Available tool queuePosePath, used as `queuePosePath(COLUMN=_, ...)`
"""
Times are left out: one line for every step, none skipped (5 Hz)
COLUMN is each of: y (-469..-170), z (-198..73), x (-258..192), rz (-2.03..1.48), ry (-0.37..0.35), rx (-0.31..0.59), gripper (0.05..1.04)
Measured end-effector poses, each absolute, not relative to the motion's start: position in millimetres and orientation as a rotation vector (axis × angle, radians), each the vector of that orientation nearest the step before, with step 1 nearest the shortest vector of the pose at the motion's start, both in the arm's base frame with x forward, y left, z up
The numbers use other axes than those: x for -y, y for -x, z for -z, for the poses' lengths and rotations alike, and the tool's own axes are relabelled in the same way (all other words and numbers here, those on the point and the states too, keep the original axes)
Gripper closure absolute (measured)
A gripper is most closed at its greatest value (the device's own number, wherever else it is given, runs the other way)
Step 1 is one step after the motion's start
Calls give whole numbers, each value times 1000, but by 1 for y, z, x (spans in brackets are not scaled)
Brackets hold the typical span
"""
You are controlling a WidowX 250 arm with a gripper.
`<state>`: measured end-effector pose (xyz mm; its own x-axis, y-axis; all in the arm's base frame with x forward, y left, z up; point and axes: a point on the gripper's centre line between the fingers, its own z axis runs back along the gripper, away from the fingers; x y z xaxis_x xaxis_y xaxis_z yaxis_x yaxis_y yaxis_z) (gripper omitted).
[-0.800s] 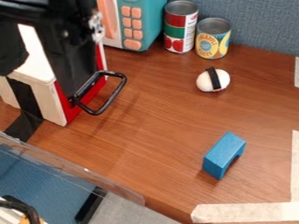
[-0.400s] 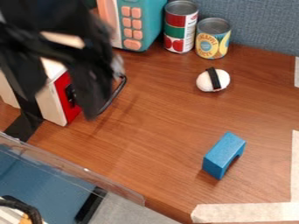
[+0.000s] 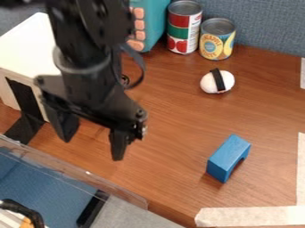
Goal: Open the drawer and move
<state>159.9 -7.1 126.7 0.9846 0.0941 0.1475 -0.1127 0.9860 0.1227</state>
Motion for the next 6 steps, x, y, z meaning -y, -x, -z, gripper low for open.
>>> queuePosePath(y=-162, z=-113, x=4, rz=-60, ry=-124, rx=272, gripper=85)
queuePosePath(y=-177, z=-97, x=-1, rz=11, ry=-139, rx=311, gripper=85)
queuePosePath(y=-201, z=-73, x=-13, rz=57, ry=-179, rx=295, gripper=85)
queuePosePath(y=-234, z=-55, x=-29, rz=45, ry=-210, rx=281, gripper=85)
queuePosePath(y=-270, z=-43, x=-35, rz=12, ry=-227, rx=260, gripper=85)
queuePosePath(y=-292, z=-42, x=-40, rz=-8, ry=-212, rx=242, gripper=85)
